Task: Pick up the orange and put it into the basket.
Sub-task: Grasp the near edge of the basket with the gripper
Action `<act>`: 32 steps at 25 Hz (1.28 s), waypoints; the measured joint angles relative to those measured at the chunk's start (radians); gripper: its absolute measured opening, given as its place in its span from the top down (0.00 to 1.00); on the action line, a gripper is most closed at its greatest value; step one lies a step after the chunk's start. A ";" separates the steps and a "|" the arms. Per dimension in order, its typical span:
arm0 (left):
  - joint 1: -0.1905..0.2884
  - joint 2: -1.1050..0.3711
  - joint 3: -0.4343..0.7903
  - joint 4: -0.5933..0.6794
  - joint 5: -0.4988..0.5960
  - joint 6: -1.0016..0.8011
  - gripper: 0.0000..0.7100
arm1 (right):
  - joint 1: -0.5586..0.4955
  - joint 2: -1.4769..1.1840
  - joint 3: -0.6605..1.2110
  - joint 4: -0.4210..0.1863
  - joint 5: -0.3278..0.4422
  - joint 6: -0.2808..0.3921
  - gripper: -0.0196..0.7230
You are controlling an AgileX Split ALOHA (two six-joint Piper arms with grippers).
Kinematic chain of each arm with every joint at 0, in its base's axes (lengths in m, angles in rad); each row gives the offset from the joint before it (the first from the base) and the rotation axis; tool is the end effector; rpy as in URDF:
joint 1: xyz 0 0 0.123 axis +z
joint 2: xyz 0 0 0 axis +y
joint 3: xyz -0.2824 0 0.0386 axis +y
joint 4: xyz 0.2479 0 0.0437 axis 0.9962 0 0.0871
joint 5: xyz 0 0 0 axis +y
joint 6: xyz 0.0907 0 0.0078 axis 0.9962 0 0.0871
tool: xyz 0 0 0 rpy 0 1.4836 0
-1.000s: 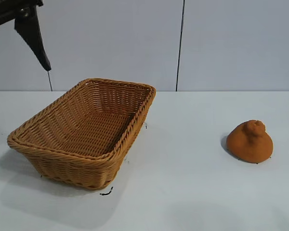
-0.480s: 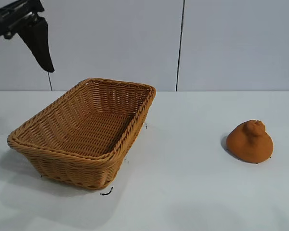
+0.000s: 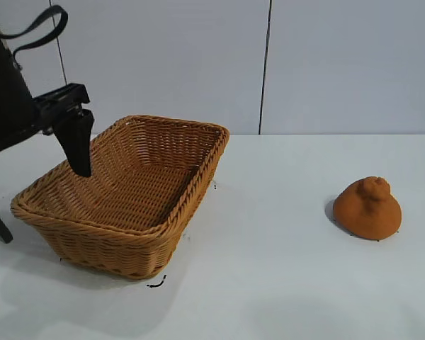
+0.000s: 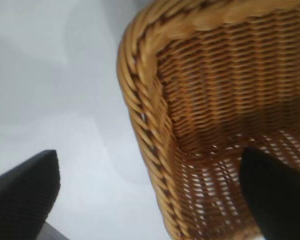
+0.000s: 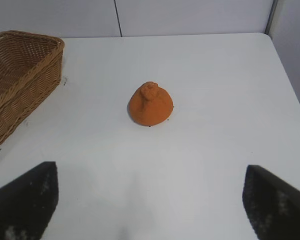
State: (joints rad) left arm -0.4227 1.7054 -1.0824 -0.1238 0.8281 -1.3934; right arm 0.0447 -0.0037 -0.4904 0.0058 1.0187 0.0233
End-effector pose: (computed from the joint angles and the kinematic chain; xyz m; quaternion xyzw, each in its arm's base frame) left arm 0.2901 -0.1396 0.1998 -0.4958 0.8609 -0.1118 0.0243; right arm -0.0026 0.0003 0.2779 -0.0091 0.8436 0.0211 0.5364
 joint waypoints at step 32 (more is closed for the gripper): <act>-0.085 0.183 0.000 0.129 -0.207 -0.306 0.02 | 0.000 0.000 0.000 -0.006 0.000 0.000 0.04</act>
State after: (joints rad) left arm -0.5075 1.8886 -1.0824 0.0054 0.6207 -1.6993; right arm 0.0447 -0.0037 -0.4904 0.0000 1.0187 0.0233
